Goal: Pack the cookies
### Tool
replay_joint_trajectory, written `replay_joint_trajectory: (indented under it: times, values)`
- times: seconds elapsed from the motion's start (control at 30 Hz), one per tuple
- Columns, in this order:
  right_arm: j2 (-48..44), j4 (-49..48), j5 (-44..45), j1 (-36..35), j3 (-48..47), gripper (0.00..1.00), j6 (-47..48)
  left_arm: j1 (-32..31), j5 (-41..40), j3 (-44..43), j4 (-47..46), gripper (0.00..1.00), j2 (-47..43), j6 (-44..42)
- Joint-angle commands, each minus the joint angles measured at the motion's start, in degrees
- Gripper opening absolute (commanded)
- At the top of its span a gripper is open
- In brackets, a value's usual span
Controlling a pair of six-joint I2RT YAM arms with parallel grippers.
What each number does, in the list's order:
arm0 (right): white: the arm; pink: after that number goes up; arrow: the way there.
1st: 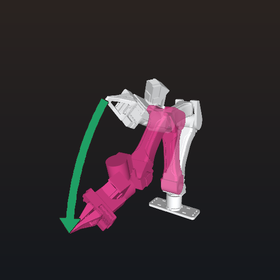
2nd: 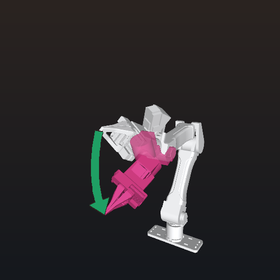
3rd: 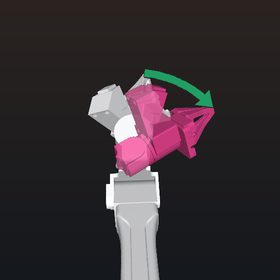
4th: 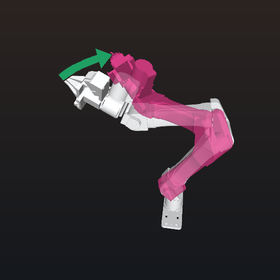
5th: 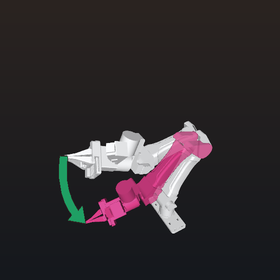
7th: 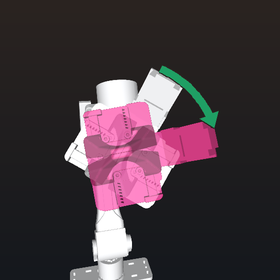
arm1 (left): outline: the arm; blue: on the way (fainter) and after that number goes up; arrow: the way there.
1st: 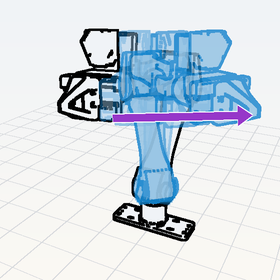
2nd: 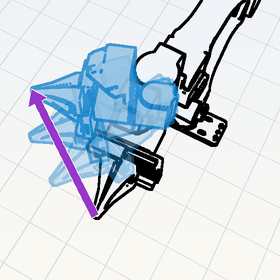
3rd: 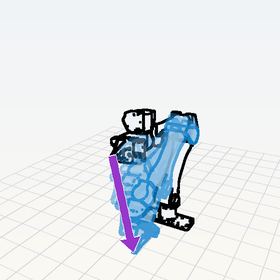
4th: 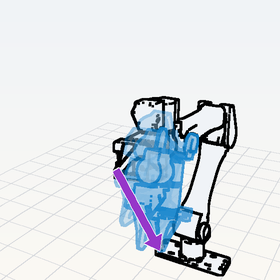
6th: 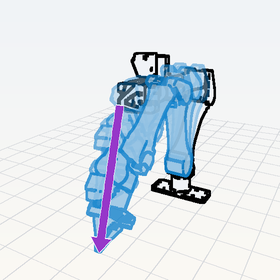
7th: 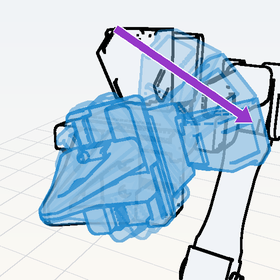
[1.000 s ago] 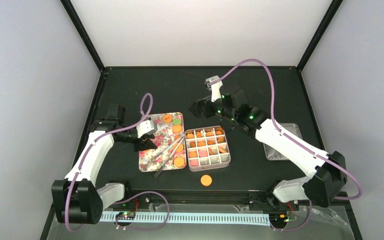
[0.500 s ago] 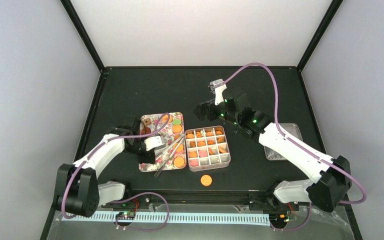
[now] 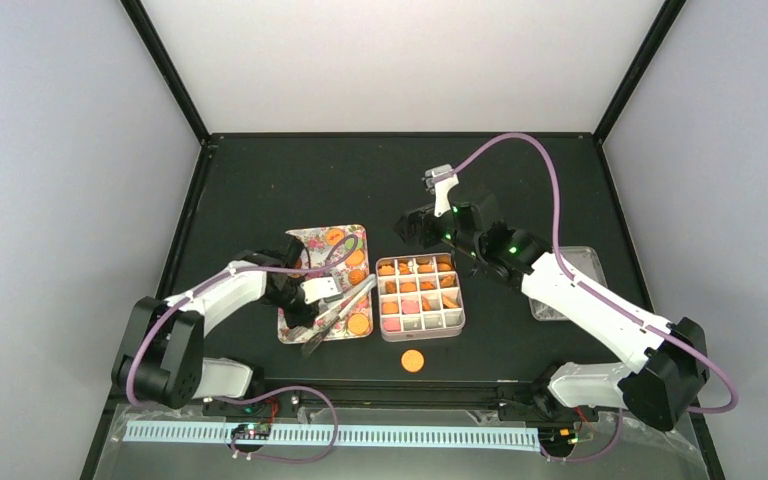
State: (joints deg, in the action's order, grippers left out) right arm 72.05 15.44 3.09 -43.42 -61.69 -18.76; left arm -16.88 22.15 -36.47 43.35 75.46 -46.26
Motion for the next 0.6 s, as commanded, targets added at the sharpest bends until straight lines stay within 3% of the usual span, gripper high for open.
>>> replay_joint_trajectory:
  times: [0.0, 0.1, 0.37, 0.57]
  values:
    - [-1.1, -1.2, 2.2, -0.4, 0.7, 0.94, -1.3, -2.0, -3.8, -1.2, -1.5, 0.08, 2.8, 3.3]
    - [-1.5, -1.4, 2.3, -0.4, 0.8, 0.94, -1.5, -2.0, -5.4, -2.1, -1.9, 0.02, 3.0, 4.6]
    - [-1.8, -2.6, 1.7, -0.5, 0.9, 0.93, -2.1, -2.0, -9.8, -4.0, -3.2, 0.02, -4.2, 8.1]
    - [-2.3, -2.9, 1.2, -0.6, -0.7, 0.93, -4.7, -2.0, -18.8, -10.8, -5.9, 0.02, -10.6, 10.2]
